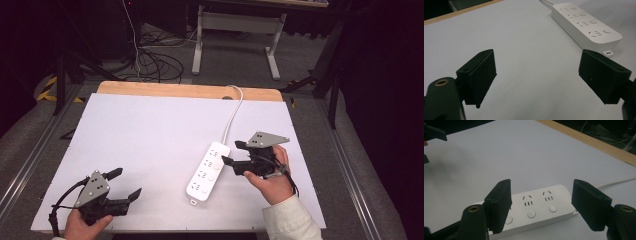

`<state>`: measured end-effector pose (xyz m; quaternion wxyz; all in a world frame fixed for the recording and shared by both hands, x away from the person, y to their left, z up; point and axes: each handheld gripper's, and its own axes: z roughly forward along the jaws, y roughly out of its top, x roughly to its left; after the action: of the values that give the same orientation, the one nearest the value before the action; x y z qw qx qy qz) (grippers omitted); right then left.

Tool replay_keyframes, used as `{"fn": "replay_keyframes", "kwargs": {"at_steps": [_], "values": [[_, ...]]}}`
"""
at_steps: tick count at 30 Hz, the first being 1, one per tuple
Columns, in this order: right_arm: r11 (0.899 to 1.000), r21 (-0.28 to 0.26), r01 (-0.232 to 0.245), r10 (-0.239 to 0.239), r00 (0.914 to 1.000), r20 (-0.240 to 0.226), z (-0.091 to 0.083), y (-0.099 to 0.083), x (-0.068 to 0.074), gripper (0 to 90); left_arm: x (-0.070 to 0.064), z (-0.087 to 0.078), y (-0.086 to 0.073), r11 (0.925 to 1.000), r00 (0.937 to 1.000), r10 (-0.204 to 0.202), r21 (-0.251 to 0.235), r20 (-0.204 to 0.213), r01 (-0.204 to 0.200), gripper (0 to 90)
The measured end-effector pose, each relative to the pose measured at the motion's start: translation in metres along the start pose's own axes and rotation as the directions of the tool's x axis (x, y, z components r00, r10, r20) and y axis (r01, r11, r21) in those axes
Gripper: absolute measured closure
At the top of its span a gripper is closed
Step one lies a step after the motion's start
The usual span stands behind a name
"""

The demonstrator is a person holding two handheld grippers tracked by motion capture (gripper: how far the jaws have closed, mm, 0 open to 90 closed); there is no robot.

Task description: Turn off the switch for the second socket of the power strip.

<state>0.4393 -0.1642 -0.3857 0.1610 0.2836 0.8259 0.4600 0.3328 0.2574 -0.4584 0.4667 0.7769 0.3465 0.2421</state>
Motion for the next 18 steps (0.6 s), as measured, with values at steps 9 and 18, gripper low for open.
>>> {"fn": "replay_keyframes", "kwargs": {"at_steps": [9,18], "values": [[0.997,-0.068,-0.032,0.034,0.9991,0.026,-0.02,-0.017,-0.009,18.7,0.0,-0.003,0.001,1.0,1.0,0.0,-0.007,-0.004,-0.001,15.0],[0.992,-0.108,-0.062,0.067,0.997,0.04,-0.034,-0.043,-0.018,13.2,-0.001,-0.005,0.002,0.9999,0.9999,0.004,-0.015,-0.014,-0.005,15.0]]}}
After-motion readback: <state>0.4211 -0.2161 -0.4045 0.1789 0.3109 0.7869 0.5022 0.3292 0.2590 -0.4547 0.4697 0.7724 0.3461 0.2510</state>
